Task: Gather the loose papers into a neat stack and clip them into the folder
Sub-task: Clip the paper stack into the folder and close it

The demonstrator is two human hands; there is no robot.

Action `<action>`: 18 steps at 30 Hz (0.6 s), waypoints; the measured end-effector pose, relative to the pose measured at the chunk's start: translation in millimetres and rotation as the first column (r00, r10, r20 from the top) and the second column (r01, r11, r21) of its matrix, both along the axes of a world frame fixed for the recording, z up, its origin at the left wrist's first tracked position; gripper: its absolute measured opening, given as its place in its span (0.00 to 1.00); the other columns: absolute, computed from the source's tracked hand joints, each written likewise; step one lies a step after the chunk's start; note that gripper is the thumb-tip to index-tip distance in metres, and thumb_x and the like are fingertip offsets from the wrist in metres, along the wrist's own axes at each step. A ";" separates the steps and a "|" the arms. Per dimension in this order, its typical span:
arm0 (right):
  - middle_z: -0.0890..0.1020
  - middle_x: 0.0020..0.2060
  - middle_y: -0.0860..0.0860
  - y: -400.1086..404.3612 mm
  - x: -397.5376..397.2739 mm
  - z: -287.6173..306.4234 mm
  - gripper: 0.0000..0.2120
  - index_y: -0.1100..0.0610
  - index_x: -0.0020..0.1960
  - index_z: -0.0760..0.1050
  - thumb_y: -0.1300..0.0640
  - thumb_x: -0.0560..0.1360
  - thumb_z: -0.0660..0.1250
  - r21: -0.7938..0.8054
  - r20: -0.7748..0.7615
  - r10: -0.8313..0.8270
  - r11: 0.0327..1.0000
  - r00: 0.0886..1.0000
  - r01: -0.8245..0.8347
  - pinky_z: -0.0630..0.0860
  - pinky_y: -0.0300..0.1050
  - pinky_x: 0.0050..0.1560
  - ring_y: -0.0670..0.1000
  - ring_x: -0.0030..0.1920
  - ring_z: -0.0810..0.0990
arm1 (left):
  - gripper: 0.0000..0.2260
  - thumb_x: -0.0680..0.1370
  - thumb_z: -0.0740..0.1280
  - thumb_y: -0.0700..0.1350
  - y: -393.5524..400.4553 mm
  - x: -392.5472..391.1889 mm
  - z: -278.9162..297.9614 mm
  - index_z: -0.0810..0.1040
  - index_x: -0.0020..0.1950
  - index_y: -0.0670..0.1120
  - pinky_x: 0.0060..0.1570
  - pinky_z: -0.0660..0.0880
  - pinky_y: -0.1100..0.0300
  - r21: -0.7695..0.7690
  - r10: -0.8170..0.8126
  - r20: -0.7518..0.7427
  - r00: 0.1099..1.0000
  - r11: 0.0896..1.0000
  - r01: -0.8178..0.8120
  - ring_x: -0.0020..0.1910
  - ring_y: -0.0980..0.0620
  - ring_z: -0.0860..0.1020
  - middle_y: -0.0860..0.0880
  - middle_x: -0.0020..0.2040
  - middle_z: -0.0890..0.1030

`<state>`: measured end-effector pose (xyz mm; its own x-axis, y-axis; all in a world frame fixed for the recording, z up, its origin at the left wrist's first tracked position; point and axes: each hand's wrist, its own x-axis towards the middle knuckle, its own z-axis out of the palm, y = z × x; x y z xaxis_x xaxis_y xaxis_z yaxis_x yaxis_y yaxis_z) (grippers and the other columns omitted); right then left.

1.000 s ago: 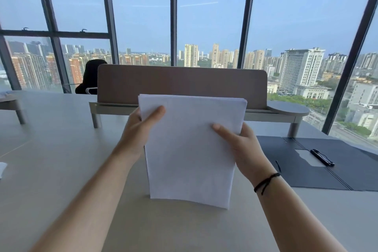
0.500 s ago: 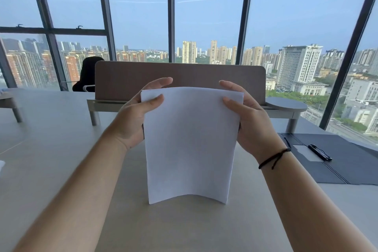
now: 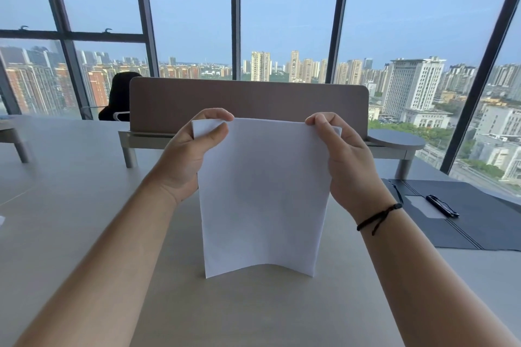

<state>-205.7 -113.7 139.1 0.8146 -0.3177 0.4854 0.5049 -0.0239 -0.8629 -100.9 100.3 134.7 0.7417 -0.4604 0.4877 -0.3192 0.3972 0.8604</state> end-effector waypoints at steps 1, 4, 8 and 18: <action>0.80 0.39 0.42 -0.2 0.3 -0.5 0.12 0.50 0.42 0.79 0.52 0.83 0.63 -0.003 0.006 -0.003 1.000 1.000 0.003 0.75 0.40 0.40 0.45 0.39 0.77 | 0.09 0.77 0.66 0.44 0.3 -0.1 -0.2 0.82 0.53 0.55 0.45 0.79 0.52 0.002 0.000 0.000 1.000 1.000 0.000 0.45 0.49 0.83 0.49 0.48 0.84; 0.80 0.40 0.41 -0.5 2.2 -1.7 0.12 0.50 0.42 0.79 0.53 0.83 0.63 -0.008 0.024 -0.009 1.000 1.000 0.010 0.75 0.40 0.41 0.45 0.40 0.78 | 0.14 0.75 0.67 0.45 0.0 0.4 -2.1 0.80 0.58 0.58 0.46 0.81 0.52 0.009 -0.005 0.018 1.000 1.000 0.005 0.46 0.50 0.84 0.50 0.49 0.85; 0.82 0.43 0.41 -3.1 5.8 -5.0 0.10 0.49 0.44 0.81 0.55 0.83 0.64 -0.022 0.041 0.012 1.000 0.999 -0.011 0.77 0.41 0.43 0.45 0.42 0.80 | 0.09 0.79 0.64 0.40 -0.7 1.4 -2.5 0.81 0.50 0.53 0.42 0.80 0.54 -0.009 -0.002 -0.009 1.000 1.000 0.001 0.42 0.51 0.84 0.51 0.45 0.84; 0.89 0.45 0.54 -8.8 8.0 -51.4 0.05 0.57 0.46 0.86 0.60 0.78 0.71 0.019 -0.129 0.018 1.000 0.991 -0.016 0.83 0.54 0.49 0.55 0.45 0.88 | 0.12 0.67 0.79 0.50 4.0 6.1 -47.4 0.88 0.50 0.52 0.47 0.82 0.55 0.098 -0.004 -0.141 0.990 0.995 0.018 0.52 0.48 0.86 0.49 0.52 0.88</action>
<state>-197.7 -122.5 87.8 0.8754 -0.3108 0.3702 0.3894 -0.0001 -0.9211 -94.8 104.3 87.3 0.7942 -0.5096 0.3310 -0.1888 0.3107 0.9316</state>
